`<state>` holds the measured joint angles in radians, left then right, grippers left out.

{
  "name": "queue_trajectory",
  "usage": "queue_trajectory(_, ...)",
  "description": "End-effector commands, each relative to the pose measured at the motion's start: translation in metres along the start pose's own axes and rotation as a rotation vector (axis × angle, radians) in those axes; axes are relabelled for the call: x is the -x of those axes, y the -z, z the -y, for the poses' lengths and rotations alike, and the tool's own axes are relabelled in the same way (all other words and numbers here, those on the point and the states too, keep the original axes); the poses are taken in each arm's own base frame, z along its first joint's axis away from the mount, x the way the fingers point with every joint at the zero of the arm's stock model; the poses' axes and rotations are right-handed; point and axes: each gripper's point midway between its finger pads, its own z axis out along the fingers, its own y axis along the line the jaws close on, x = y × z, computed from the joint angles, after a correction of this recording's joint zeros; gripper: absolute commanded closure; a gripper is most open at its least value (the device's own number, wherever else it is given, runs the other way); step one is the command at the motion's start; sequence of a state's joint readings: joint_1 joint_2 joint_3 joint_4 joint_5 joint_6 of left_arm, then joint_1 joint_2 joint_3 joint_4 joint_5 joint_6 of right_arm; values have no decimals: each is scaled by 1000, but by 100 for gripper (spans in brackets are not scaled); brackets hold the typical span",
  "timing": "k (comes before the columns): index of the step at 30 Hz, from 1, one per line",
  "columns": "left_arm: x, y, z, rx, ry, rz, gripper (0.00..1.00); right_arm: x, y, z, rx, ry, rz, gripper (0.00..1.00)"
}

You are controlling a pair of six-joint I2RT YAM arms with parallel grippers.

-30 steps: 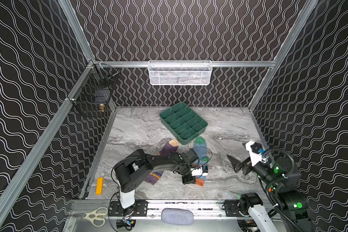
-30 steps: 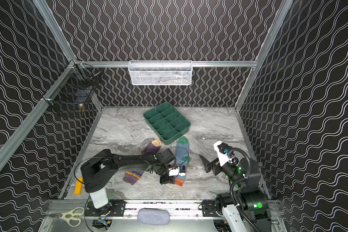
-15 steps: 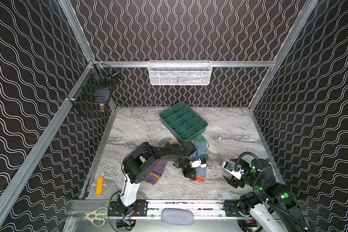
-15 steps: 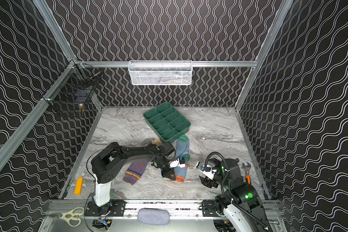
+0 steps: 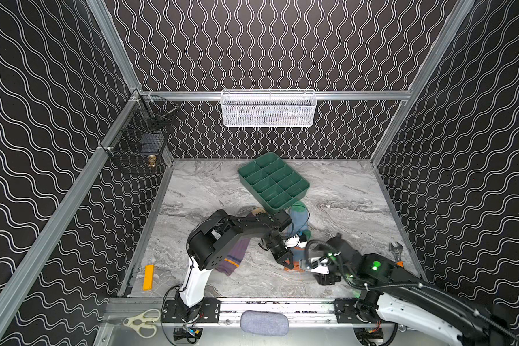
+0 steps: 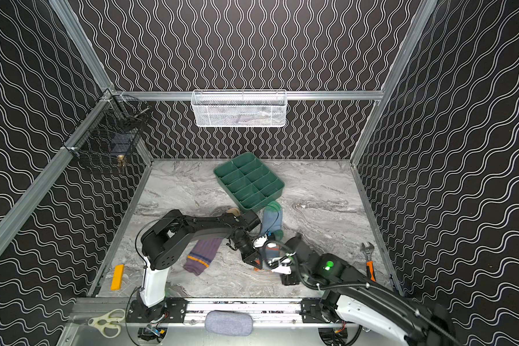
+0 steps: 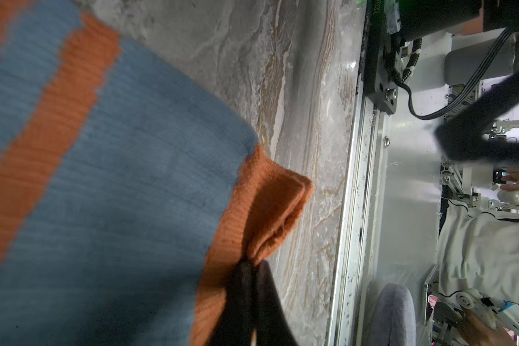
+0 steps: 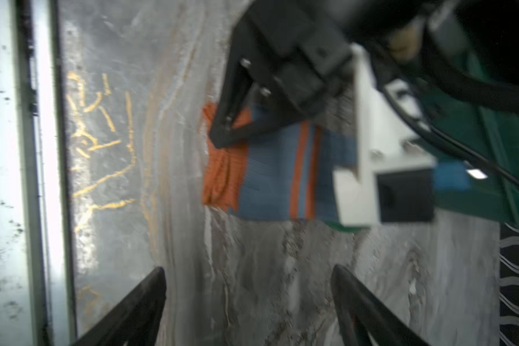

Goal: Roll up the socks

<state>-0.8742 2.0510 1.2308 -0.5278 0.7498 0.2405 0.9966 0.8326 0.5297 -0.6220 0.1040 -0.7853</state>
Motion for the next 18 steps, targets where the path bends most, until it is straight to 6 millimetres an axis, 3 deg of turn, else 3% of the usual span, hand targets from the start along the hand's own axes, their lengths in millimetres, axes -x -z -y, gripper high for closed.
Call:
queue_trajectory(1,-27,-4,-40,200,33,-112,94,13,-20,4,-82,27,-53,13)
queue_trajectory(10,-29,-5,-41,205,33,-119,94,24,-61,1,-76,35,-58,21)
queue_trajectory(18,-30,-5,-41,200,34,-119,94,7,-79,-9,-46,21,-117,55)
